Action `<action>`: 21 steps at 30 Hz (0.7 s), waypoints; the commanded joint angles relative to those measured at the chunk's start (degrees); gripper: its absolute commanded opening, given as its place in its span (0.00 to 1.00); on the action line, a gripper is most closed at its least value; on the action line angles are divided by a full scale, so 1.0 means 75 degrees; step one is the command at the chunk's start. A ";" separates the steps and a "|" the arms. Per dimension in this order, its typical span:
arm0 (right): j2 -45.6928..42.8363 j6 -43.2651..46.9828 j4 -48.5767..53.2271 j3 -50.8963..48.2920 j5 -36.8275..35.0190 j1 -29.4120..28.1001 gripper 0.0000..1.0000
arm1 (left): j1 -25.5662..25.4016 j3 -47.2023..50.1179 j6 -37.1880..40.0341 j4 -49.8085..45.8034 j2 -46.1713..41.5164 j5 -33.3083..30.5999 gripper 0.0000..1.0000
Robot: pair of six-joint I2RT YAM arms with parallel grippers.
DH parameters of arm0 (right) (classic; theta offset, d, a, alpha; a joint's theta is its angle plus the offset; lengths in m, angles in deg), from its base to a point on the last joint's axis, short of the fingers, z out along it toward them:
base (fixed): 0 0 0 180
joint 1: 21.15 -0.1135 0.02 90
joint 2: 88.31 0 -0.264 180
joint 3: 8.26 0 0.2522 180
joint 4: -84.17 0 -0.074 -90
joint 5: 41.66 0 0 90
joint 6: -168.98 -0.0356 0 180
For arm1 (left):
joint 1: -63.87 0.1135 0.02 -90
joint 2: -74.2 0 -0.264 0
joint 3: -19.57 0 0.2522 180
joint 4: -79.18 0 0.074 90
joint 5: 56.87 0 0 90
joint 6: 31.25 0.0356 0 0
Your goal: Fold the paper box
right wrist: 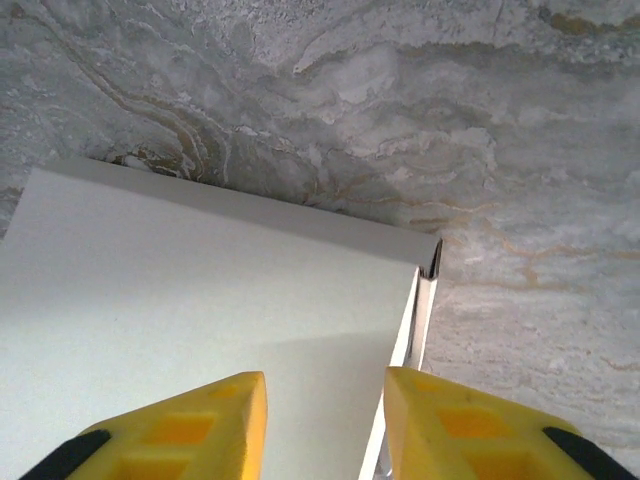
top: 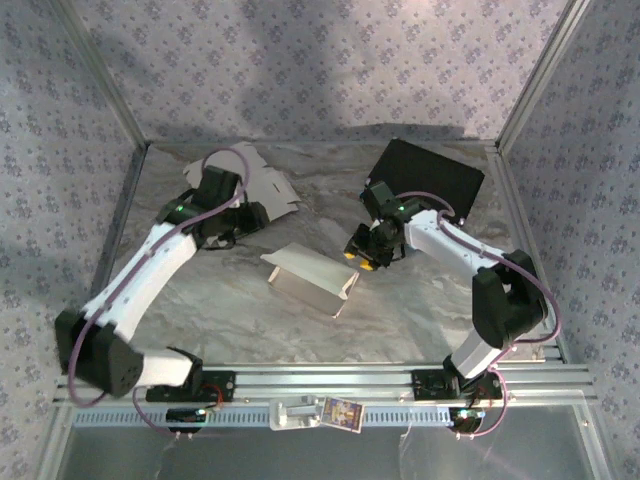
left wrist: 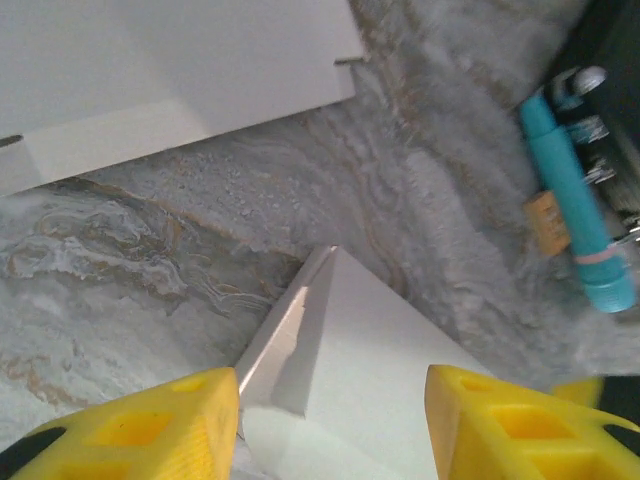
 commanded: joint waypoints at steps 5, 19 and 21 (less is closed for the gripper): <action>-0.0540 -0.0983 -0.0062 -0.0733 0.0699 -0.0339 0.44 | 0.0260 -0.0047 0.1293 0.0345 0.1406 0.1324 0.50; -0.0168 -0.1494 -0.0884 -0.1033 0.0861 -0.0631 0.43 | 0.0017 0.1177 0.0882 0.1552 0.1556 0.2225 0.43; -0.0124 -0.1498 -0.0913 -0.1047 0.0855 -0.0630 0.41 | -0.0018 0.1307 0.0824 0.1620 0.1503 0.2171 0.42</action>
